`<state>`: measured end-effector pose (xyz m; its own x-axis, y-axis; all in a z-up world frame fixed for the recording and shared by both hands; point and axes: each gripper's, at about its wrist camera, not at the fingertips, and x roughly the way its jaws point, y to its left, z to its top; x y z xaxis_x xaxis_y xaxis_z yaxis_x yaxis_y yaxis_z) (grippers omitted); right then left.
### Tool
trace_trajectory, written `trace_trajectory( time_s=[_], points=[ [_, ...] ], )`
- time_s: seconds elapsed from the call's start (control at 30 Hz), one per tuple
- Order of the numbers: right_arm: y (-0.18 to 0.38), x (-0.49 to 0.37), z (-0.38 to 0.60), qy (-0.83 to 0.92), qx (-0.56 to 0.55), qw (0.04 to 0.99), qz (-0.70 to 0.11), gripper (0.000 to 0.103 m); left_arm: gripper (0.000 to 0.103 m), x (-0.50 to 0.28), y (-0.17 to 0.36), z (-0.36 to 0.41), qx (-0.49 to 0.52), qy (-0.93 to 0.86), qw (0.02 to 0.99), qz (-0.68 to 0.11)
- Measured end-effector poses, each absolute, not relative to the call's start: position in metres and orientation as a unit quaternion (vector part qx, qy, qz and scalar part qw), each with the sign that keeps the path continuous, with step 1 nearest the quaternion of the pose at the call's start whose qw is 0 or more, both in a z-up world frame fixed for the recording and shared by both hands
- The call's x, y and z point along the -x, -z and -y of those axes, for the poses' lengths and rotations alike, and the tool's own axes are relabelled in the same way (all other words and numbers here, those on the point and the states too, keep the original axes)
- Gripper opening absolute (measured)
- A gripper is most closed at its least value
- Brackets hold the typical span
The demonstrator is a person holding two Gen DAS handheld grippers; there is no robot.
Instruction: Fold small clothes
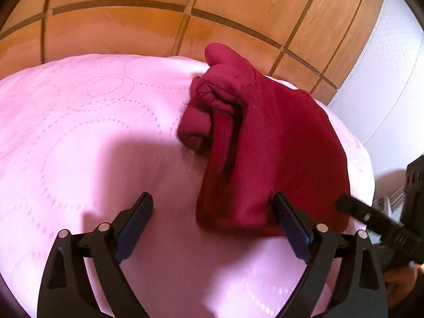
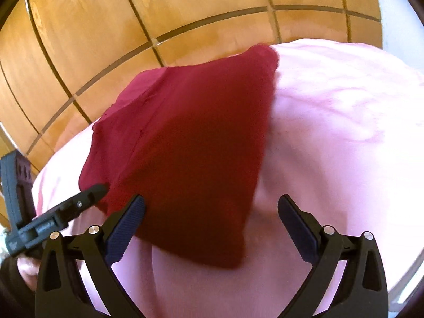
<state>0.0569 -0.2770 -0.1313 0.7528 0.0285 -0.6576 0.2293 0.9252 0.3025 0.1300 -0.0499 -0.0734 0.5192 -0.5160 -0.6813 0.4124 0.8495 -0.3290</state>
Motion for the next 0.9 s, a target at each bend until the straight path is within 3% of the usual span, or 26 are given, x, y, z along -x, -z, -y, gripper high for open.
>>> trace_trajectory(
  time_s=[0.13, 0.63, 0.9],
  points=[
    [0.119, -0.034, 0.279, 0.068, -0.184, 0.922, -0.335, 0.099, 0.1, -0.103, 0.067, 0.045, 0.054, 0.263, 0.873, -0.406],
    [0.098, 0.016, 0.231, 0.176, -0.069, 0.931, -0.313, 0.099, 0.101, -0.038, 0.006, 0.036, 0.0, 0.192, 0.93, -0.314],
    [0.1, -0.003, 0.215, 0.243, 0.01, 0.894, -0.376, 0.099, 0.101, -0.027, -0.002, 0.034, -0.019, 0.13, 0.944, -0.304]
  ],
)
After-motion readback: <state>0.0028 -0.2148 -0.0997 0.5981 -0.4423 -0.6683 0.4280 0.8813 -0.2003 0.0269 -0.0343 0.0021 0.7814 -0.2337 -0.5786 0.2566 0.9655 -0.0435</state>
